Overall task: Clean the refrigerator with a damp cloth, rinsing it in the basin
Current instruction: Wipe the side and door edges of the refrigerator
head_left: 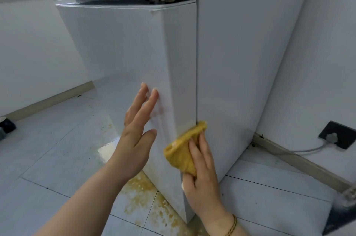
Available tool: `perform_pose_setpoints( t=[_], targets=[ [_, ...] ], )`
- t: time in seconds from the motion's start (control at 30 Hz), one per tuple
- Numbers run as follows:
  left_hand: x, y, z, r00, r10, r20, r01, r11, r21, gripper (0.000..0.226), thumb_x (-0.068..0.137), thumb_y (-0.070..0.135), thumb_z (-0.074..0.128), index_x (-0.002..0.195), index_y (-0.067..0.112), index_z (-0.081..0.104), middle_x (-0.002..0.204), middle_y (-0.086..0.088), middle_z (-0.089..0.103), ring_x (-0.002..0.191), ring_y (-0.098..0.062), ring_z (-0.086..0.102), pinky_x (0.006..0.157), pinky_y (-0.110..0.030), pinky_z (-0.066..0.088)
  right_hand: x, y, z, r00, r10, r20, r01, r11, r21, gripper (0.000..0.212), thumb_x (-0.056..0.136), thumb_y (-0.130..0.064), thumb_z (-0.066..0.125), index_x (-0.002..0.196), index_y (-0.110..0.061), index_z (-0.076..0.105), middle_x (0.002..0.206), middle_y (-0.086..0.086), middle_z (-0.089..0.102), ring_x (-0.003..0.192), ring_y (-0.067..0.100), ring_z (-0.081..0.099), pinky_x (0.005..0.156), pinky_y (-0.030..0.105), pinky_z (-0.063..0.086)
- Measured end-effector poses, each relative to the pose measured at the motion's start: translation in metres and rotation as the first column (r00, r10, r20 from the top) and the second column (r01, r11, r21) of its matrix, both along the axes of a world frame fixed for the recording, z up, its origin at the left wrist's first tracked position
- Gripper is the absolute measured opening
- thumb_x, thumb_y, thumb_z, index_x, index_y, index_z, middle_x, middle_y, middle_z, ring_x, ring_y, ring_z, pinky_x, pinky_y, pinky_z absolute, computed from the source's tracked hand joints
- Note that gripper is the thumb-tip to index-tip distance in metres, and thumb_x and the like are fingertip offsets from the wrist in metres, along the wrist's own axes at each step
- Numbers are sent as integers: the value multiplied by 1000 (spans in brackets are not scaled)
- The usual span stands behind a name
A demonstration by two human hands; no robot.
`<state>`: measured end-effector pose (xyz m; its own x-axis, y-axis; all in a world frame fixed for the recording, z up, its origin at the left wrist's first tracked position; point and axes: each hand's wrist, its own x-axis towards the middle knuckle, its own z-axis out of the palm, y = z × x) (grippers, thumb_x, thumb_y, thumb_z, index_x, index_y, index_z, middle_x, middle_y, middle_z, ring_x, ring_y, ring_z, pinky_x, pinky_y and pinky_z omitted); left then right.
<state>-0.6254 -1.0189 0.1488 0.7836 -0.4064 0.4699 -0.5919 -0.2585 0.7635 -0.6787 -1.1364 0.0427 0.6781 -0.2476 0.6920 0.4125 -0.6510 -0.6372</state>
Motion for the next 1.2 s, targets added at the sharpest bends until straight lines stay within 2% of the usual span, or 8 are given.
perform_pose_setpoints(
  t=[0.2,0.43,0.53,0.6,0.73,0.87,1.0,1.2],
  targets=[
    [-4,3,-11,999,-43,-19,40,990,-135,58,70,29,39,113,69,39,130,52,21,131,15,22,105,-29,33,29,6,12,975,-85,206,90,996,-18,76,82,-9,41,145,-37,8,153,-18,-5,142,20,8,117,28,10],
    [-39,6,-102,950,96,-298,-96,995,14,64,72,28,39,108,79,26,123,61,12,134,14,12,115,-35,20,-21,27,-140,868,6,-496,140,956,258,79,82,-18,35,139,-49,-11,147,-33,-11,138,-2,8,108,15,23],
    [-43,-2,-123,913,92,-398,-52,992,111,69,72,20,33,116,72,18,122,63,4,131,21,5,118,-36,15,-18,10,-171,637,246,-731,428,676,600,65,89,-1,37,145,-29,19,133,-7,45,96,15,56,76,19,47],
    [-43,-8,-129,904,81,-419,-34,992,118,76,71,18,33,112,80,14,128,59,2,133,18,7,117,-36,17,-16,3,-186,614,355,-706,578,407,707,40,93,-22,46,133,-25,43,78,0,54,50,16,44,48,22,39],
    [-37,-9,-140,897,63,-437,-42,997,58,84,65,11,35,104,84,17,131,54,5,133,16,15,106,-25,31,-7,2,-203,540,480,-691,674,245,697,33,94,-39,43,121,-21,46,58,-1,48,46,16,45,48,25,45],
    [-31,-5,-144,894,36,-447,-27,999,25,86,64,8,35,106,82,21,136,50,10,129,20,18,94,-18,37,-12,-6,-213,568,589,-575,638,128,760,40,91,4,36,130,-3,43,67,12,54,45,21,53,38,22,45],
    [-31,-6,-148,900,47,-433,-39,999,27,85,63,7,34,118,69,18,138,48,7,130,20,17,91,-17,40,-8,-9,-203,611,615,-498,588,69,806,49,88,10,33,130,-11,45,86,10,59,71,25,56,58,31,47],
    [-37,-7,-136,848,55,-528,-61,998,7,77,63,10,33,117,63,21,145,34,12,135,11,17,107,-26,27,-15,0,-116,698,600,-392,446,64,893,55,86,13,36,128,-21,46,89,4,61,71,17,59,45,21,50]
  ],
)
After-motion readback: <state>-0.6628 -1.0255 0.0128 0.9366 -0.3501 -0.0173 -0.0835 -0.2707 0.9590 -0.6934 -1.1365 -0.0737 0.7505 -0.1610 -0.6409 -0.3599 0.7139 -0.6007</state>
